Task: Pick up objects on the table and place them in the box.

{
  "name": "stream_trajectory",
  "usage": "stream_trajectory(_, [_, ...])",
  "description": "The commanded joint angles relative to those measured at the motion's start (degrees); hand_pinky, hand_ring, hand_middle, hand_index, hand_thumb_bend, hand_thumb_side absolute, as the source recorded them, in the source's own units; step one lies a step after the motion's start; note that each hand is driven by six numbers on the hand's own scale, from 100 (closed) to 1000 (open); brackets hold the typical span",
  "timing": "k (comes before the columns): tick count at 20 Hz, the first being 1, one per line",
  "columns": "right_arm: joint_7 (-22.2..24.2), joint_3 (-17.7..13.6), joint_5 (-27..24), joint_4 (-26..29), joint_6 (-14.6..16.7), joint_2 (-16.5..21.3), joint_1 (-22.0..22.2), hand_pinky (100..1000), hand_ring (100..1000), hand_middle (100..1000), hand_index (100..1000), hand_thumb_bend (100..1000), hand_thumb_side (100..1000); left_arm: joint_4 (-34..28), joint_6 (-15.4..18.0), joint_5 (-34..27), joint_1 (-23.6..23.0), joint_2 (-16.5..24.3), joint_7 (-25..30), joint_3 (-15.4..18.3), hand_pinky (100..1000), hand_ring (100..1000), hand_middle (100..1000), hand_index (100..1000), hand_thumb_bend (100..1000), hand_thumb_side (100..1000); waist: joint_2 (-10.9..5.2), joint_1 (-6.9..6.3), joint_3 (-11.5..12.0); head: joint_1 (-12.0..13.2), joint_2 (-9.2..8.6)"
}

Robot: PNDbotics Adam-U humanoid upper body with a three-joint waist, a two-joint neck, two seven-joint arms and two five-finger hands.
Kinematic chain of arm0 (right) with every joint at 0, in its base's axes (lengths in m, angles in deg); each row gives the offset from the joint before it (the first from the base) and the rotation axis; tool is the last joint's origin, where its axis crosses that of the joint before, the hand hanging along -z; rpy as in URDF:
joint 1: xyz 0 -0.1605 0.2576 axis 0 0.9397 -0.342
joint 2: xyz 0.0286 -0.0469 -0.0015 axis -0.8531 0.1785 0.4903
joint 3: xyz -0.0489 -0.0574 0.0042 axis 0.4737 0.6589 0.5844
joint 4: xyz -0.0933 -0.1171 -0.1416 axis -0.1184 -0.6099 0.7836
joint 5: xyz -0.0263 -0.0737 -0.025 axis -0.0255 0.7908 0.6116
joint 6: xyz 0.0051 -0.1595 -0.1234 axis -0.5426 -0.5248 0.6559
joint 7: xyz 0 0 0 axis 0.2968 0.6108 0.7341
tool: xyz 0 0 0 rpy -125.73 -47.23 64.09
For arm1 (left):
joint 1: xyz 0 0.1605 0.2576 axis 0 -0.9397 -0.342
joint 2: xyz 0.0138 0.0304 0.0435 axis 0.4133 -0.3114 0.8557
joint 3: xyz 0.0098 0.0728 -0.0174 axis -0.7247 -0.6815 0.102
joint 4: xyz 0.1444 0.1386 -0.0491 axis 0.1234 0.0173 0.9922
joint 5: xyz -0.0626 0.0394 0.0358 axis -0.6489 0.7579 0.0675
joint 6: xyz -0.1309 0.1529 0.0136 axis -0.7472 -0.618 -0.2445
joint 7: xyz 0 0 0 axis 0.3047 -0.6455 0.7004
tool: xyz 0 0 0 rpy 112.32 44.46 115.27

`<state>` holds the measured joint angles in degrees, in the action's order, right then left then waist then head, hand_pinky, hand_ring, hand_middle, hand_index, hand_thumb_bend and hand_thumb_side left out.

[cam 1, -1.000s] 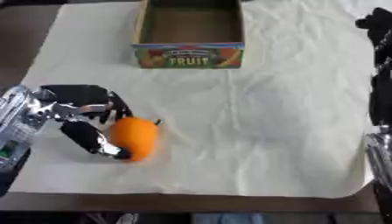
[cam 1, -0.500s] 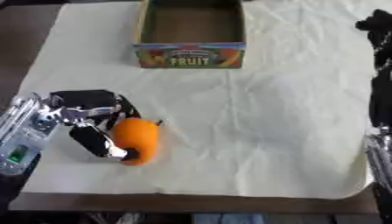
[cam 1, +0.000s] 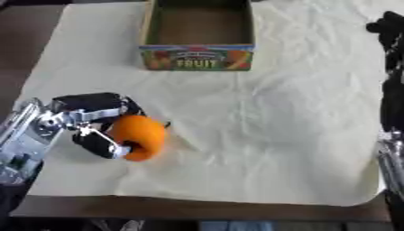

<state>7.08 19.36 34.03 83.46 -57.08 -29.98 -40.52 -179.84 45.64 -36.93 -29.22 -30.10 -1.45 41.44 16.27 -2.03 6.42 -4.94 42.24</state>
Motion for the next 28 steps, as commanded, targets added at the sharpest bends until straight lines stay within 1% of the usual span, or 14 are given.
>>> stream_trajectory(1, [0.0, 0.0, 0.2, 1.2, -0.1, 0.3, -0.3, 1000, 944, 723, 870, 100, 1000, -2.2, -0.8, -0.6, 0.7, 1.5, -1.0, 1.5, 307, 424, 585, 766, 100, 244, -0.87, -0.02, 0.2, 0.1, -0.49])
stream_trajectory(4, [0.0, 0.0, 0.1, 1.2, -0.2, 0.3, -0.3, 1000, 944, 722, 870, 100, 1000, -3.4, -1.1, -0.8, 0.9, 1.5, -2.2, 2.2, 301, 420, 582, 762, 100, 279, -0.93, -0.04, 0.2, 0.1, -0.61])
stream_trajectory(9, [0.0, -0.1, 0.1, 1.2, -0.3, 0.3, -0.2, 1000, 945, 722, 870, 100, 1000, -5.7, -1.9, -0.9, 1.5, 1.8, -4.5, 4.1, 289, 413, 576, 753, 100, 298, -0.95, -0.19, 0.4, -0.1, -0.79])
stream_trajectory(13, [-0.1, -0.1, 0.2, 1.2, -0.2, 0.4, -0.3, 1000, 944, 722, 870, 100, 1000, -7.2, -2.8, 0.0, 2.7, 2.5, -7.3, 6.4, 292, 414, 570, 746, 100, 292, -0.87, -0.28, 0.3, 0.0, -1.11])
stream_trajectory(15, [-0.2, -0.1, 0.1, 1.2, 0.0, 0.5, -0.4, 1000, 943, 722, 869, 100, 1000, -7.2, -3.2, 1.4, 4.2, 3.0, -9.1, 7.7, 303, 418, 571, 736, 100, 269, -0.8, -0.28, 0.2, 0.1, -1.35])
stream_trajectory(16, [-0.2, -0.1, 0.0, 1.2, 0.1, 0.6, -0.6, 1000, 942, 722, 869, 100, 1000, -6.5, -3.7, 2.8, 5.2, 3.3, -10.2, 8.5, 301, 417, 570, 736, 100, 396, -0.76, -0.28, 0.0, 0.2, -1.52])
stream_trajectory(17, [-0.2, 0.0, -0.1, 1.2, 0.3, 0.7, -0.7, 999, 942, 722, 869, 100, 1000, -5.4, -4.2, 4.2, 6.3, 3.4, -11.5, 8.9, 299, 416, 570, 736, 100, 262, -0.71, -0.28, -0.2, 0.4, -1.72])
stream_trajectory(22, [0.0, 0.2, -0.4, 1.2, 0.5, 0.8, -1.0, 1000, 944, 722, 870, 100, 1000, 1.5, -5.1, 10.5, 11.7, 2.5, -20.5, 11.1, 267, 399, 559, 718, 100, 268, -0.32, -0.44, -1.2, 1.6, -2.74])
stream_trajectory(25, [0.1, 0.3, -0.4, 1.2, 0.5, 0.9, -1.2, 1000, 945, 722, 870, 100, 1000, 4.6, -4.5, 13.7, 14.4, 2.0, -26.1, 12.4, 269, 400, 559, 716, 100, 287, -0.01, -0.66, -1.7, 2.2, -3.13])
stream_trajectory(26, [0.2, 0.4, -0.4, 1.2, 0.5, 0.9, -1.2, 1000, 945, 722, 871, 100, 1000, 5.6, -4.2, 14.3, 15.7, 1.7, -27.8, 12.9, 256, 391, 552, 708, 100, 311, 0.13, -0.77, -2.0, 2.4, -3.16])
stream_trajectory(28, [0.4, 0.6, -0.4, 1.2, 0.4, 0.9, -1.4, 1000, 946, 722, 871, 100, 1000, 8.4, -3.4, 15.1, 18.1, 1.5, -30.6, 13.5, 255, 388, 545, 696, 100, 313, 0.38, -0.98, -2.4, 2.7, -3.19])
